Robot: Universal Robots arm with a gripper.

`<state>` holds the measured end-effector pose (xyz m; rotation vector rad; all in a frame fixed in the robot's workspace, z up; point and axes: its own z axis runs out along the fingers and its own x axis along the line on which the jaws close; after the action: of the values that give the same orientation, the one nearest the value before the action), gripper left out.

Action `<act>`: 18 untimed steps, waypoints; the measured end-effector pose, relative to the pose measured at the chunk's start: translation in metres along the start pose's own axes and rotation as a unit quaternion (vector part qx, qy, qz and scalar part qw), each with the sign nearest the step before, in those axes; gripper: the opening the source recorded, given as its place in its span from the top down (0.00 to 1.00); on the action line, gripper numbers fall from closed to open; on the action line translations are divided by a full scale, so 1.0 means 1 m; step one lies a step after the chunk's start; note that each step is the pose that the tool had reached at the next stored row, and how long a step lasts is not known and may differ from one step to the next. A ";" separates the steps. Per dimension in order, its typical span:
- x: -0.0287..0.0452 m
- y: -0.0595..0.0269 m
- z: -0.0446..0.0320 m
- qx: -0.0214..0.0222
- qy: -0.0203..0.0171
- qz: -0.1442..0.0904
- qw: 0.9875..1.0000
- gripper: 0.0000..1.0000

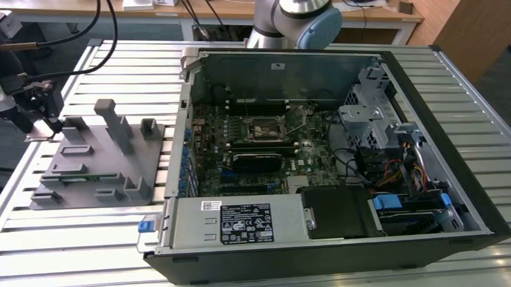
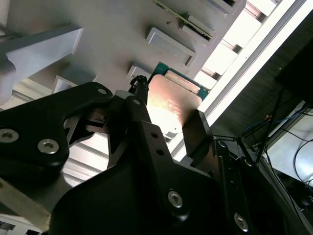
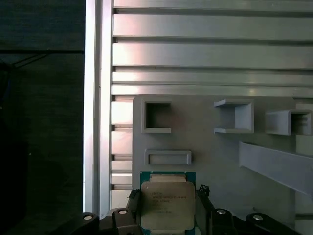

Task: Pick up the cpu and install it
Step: 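Pick up the cpu and move it towards the insertion slot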

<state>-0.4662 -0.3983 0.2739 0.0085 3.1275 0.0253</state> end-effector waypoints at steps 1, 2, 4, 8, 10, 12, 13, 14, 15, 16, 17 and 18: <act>0.0000 0.0000 -0.0012 0.000 0.000 0.000 1.000 0.47; 0.0001 0.0001 -0.0025 0.000 0.000 0.000 1.000 0.47; 0.0001 0.0001 -0.0049 0.000 -0.001 0.000 1.000 0.47; 0.0003 0.0003 -0.0092 0.000 -0.001 0.000 1.000 0.47; 0.0004 0.0005 -0.0113 0.000 -0.001 0.000 1.000 0.47; 0.0005 0.0006 -0.0133 0.000 -0.002 0.000 1.000 0.47; 0.0005 0.0006 -0.0142 0.000 -0.002 0.000 1.000 0.47; 0.0006 0.0008 -0.0152 0.000 -0.002 0.000 1.000 0.47; 0.0007 0.0008 -0.0163 0.000 -0.002 0.000 1.000 0.47; 0.0007 0.0009 -0.0173 0.000 -0.002 0.000 1.000 0.47; 0.0008 0.0010 -0.0182 0.000 -0.002 0.000 1.000 0.47; 0.0008 0.0011 -0.0192 0.000 -0.003 0.000 1.000 0.47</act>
<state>-0.4673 -0.3976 0.2931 0.0085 3.1223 0.0252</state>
